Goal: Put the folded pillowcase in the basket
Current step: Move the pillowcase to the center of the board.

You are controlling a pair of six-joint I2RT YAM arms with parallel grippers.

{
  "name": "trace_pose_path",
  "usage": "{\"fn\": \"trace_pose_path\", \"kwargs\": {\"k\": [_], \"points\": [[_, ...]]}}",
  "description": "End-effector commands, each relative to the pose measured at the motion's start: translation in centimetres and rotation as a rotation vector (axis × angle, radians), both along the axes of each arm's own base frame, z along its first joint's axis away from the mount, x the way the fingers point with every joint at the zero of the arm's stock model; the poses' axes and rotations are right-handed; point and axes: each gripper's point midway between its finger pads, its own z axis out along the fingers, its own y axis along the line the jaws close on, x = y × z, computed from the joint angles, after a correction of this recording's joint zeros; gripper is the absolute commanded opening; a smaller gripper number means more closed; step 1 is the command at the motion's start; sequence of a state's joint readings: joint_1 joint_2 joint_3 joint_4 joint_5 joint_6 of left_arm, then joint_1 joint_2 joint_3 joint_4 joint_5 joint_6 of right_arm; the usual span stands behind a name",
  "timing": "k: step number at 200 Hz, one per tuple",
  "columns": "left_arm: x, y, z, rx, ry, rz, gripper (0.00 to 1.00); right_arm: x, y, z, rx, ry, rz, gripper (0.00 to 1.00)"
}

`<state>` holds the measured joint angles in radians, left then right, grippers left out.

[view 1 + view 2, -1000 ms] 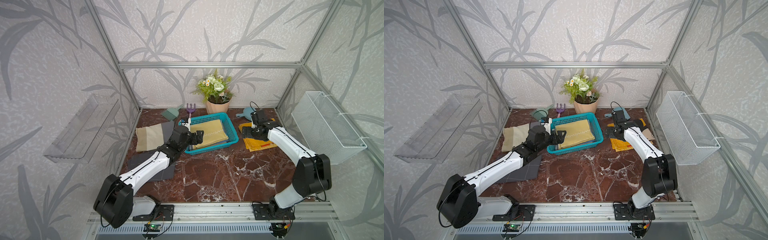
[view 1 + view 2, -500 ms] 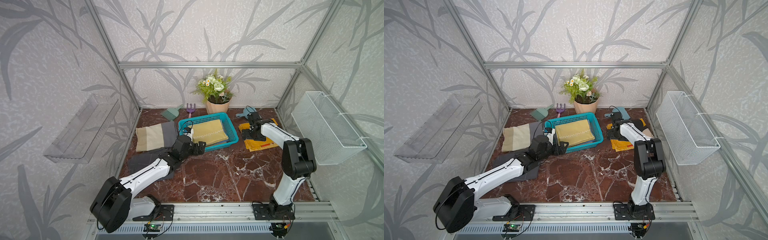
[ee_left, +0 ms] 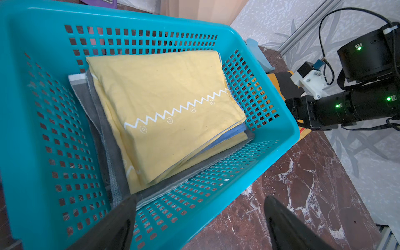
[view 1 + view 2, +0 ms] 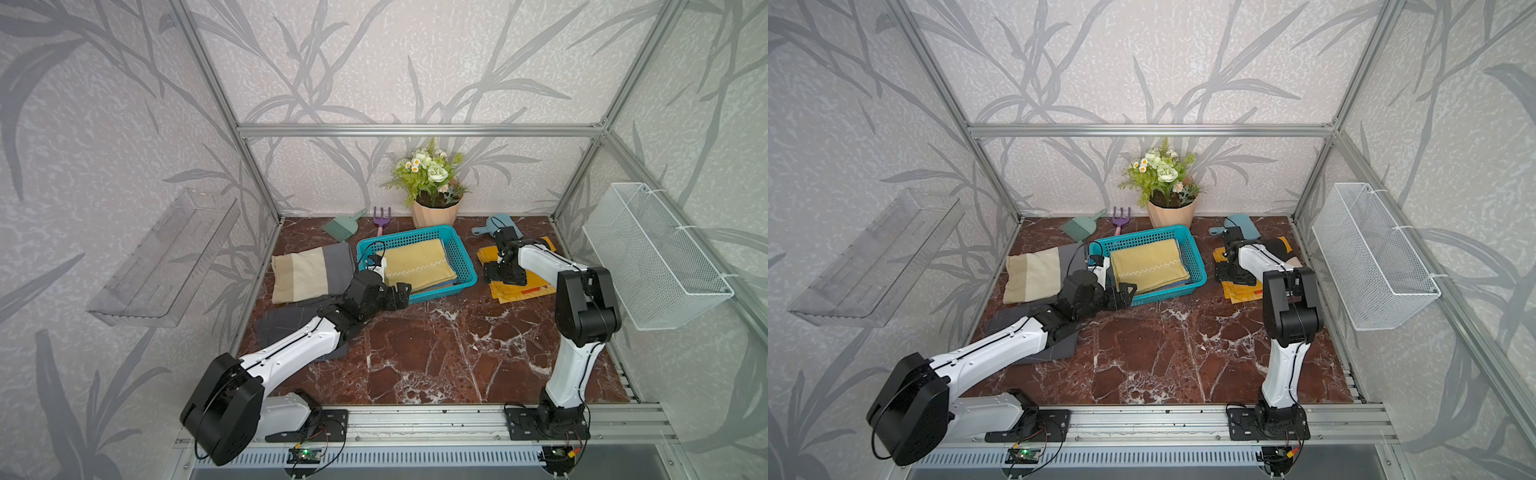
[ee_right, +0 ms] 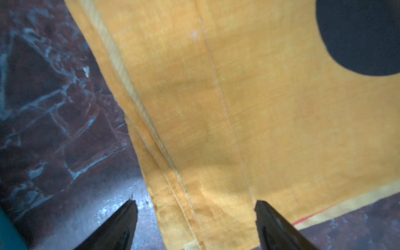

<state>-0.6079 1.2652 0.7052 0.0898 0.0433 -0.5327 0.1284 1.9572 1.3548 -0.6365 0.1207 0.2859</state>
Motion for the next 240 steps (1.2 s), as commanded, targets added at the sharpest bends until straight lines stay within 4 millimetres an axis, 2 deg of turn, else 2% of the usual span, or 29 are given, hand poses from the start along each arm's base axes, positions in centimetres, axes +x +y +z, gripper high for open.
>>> {"fn": "trace_pose_path", "kwargs": {"k": [1, 11, 36, 55, 86, 124, 143, 154, 206, 240], "points": [[0.7, -0.4, 0.9, 0.012, -0.023, -0.004, 0.94, -1.3, 0.0, -1.0, 0.046, 0.040, -0.030, 0.81], [0.8, -0.5, 1.0, 0.011, -0.026, -0.007, 0.94, -1.5, -0.1, -1.4, 0.057, 0.055, -0.035, 0.78], [1.0, -0.5, 1.4, 0.011, -0.036, -0.004, 0.94, -2.3, 0.0, -2.1, 0.082, 0.099, -0.044, 0.59], [1.0, -0.6, 1.7, 0.014, -0.043, -0.006, 0.94, -3.1, 0.2, -2.3, 0.096, 0.119, -0.051, 0.32], [1.2, -0.6, 2.1, 0.024, -0.053, -0.006, 0.94, -5.5, -0.1, -2.6, 0.097, 0.155, -0.078, 0.00], [1.3, -0.8, 2.4, 0.020, -0.055, -0.014, 0.94, -9.8, 0.8, -2.4, 0.159, 0.184, -0.125, 0.00], [1.3, -0.8, 2.6, 0.019, -0.057, -0.014, 0.94, -12.2, 2.0, -2.1, 0.195, 0.195, -0.134, 0.00], [1.3, -0.6, 2.6, 0.022, -0.058, -0.008, 0.94, -13.5, 2.7, -1.3, 0.210, 0.180, -0.132, 0.00], [1.2, 0.3, 2.8, 0.034, -0.062, 0.026, 0.94, -20.2, 8.0, -0.4, 0.210, 0.183, -0.066, 0.00], [0.6, 1.0, 2.4, 0.041, -0.051, 0.044, 0.95, -22.9, 11.6, -0.1, 0.226, 0.163, -0.014, 0.00]]}}
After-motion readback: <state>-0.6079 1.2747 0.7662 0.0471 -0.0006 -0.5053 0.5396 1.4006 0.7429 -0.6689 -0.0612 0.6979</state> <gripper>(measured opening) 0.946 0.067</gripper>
